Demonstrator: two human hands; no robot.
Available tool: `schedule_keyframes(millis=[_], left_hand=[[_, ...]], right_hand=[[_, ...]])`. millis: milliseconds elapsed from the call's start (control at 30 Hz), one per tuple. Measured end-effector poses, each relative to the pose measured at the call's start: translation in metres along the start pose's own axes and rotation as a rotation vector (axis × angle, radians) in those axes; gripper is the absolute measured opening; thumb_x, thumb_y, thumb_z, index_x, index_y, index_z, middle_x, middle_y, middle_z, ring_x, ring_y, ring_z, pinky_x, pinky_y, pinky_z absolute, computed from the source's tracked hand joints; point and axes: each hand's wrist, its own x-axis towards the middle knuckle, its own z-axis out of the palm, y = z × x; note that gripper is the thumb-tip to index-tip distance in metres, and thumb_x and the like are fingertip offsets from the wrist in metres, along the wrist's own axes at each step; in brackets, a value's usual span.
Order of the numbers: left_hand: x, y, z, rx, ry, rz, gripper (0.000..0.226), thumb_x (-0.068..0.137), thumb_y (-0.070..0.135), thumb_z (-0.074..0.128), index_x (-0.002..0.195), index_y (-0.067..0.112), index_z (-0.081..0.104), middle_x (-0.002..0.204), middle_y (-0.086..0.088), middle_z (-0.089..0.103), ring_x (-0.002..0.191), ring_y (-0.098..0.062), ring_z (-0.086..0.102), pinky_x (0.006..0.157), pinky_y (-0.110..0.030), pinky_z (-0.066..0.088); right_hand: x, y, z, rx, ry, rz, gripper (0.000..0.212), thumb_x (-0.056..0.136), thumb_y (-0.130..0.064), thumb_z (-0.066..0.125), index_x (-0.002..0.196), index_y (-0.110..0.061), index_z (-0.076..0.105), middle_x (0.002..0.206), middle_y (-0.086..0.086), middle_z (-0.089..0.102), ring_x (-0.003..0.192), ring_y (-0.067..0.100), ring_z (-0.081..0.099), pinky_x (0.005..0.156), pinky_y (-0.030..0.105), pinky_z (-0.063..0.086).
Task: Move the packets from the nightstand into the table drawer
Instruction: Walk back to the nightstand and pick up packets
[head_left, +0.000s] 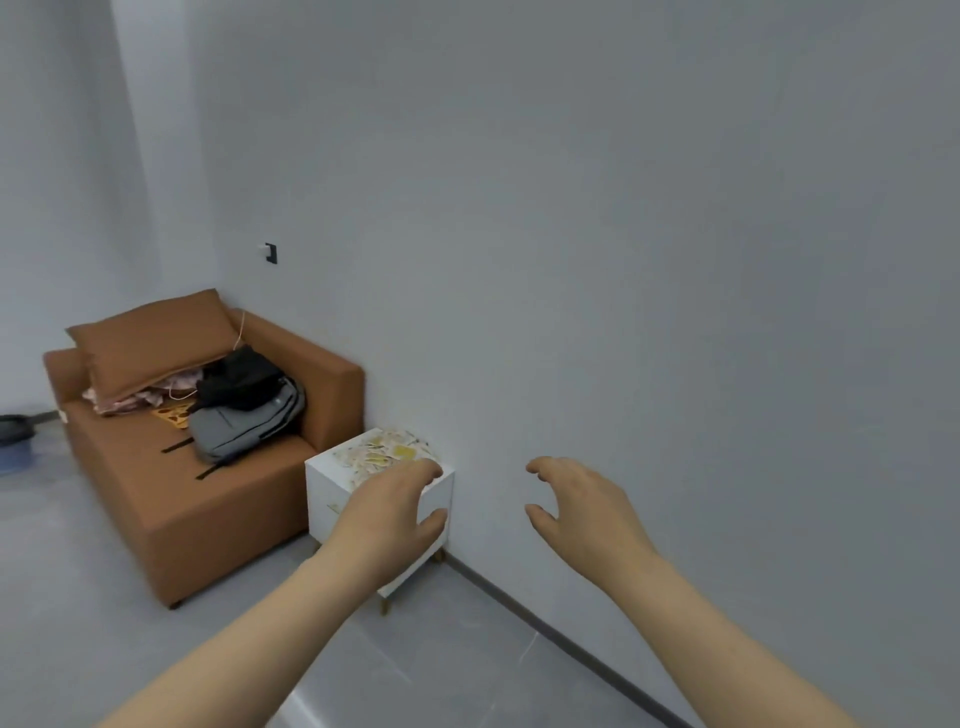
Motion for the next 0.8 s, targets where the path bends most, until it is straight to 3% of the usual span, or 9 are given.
schedule_keyframes(millis=[233,567,700,800], left_hand=[[0.105,-0.076,-0.010,0.057,0.040,0.010,0.038,0.091,0.029,0.053,0.128,0.022,0.050,0.127,0.009,0.053,0.117,-0.010,0.049,0.092,-0.020,0.035],[0.226,-0.156,0.029,0.075,0.014,-0.070,0.042,0.092,0.032,0.053,0.132,0.024,0.047,0.130,0.010,0.052,0.119,-0.009,0.049,0.094,-0.018,0.035],[0.280,-0.181,0.045,0.124,-0.005,-0.125,0.039,0.090,0.035,0.053,0.128,0.025,0.049,0.123,0.007,0.055,0.110,-0.013,0.053,0.091,-0.030,0.045],[0.313,-0.199,0.058,0.162,-0.013,-0.148,0.039,0.090,0.035,0.053,0.128,0.025,0.049,0.120,0.006,0.056,0.109,-0.014,0.053,0.090,-0.029,0.045]], right_hand=[[0.128,-0.011,0.039,0.007,-0.005,-0.035,0.045,0.096,-0.032,0.048,0.139,-0.025,0.039,0.134,-0.007,0.051,0.118,0.011,0.052,0.096,0.027,0.044],[0.275,0.024,0.105,0.022,-0.061,-0.081,0.043,0.096,-0.033,0.047,0.137,-0.026,0.040,0.130,-0.007,0.052,0.116,0.012,0.054,0.093,0.027,0.045],[0.336,0.045,0.130,0.043,-0.074,-0.117,0.040,0.095,-0.033,0.048,0.134,-0.025,0.042,0.126,-0.007,0.054,0.113,0.013,0.055,0.092,0.029,0.045],[0.379,0.059,0.151,0.045,-0.104,-0.144,0.039,0.094,-0.033,0.048,0.132,-0.025,0.043,0.125,-0.007,0.054,0.112,0.014,0.055,0.091,0.029,0.046]])
